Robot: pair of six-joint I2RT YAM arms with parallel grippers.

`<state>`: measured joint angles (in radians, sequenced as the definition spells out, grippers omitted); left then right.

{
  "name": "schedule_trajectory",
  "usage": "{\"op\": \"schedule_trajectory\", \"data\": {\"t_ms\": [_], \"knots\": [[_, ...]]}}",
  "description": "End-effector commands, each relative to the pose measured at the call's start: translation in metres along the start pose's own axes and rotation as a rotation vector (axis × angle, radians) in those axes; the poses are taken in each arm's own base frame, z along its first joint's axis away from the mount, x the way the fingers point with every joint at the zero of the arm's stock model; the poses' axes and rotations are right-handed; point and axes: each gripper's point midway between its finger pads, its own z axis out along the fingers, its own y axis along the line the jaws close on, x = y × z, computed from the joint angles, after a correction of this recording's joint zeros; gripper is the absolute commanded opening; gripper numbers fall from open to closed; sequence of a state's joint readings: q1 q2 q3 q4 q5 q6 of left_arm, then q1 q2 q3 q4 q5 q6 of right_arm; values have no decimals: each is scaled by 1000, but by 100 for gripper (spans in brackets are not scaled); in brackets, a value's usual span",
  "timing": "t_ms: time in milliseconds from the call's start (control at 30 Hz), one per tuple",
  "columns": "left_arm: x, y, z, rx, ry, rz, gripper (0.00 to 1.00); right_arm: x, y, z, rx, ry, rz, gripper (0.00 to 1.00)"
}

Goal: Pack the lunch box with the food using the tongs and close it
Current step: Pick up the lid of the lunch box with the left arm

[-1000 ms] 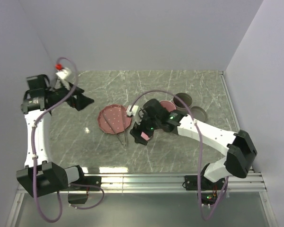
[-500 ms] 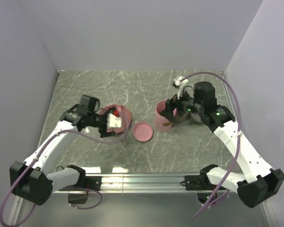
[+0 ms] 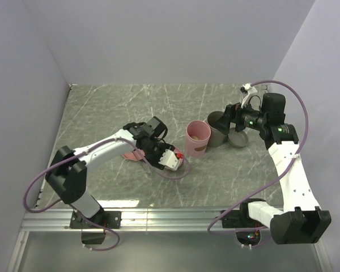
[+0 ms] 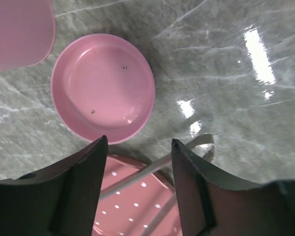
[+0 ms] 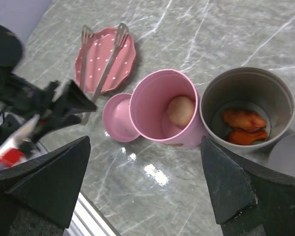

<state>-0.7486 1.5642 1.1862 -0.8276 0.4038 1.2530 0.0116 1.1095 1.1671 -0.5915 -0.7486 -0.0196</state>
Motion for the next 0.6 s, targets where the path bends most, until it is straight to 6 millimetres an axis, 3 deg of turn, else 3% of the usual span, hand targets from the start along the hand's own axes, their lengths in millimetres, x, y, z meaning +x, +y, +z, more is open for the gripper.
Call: {"op": "schedule_trajectory", "data": {"t_ms": [0, 233, 567], "knots": [[4, 7, 9, 20, 79, 86, 59, -18, 10, -15, -25, -51, -10, 100], [28, 6, 34, 59, 165, 146, 51, -24, 5, -20, -26, -72, 0, 100], [31, 18, 45, 25, 194, 256, 45, -24, 1, -21, -15, -76, 28, 100]]}}
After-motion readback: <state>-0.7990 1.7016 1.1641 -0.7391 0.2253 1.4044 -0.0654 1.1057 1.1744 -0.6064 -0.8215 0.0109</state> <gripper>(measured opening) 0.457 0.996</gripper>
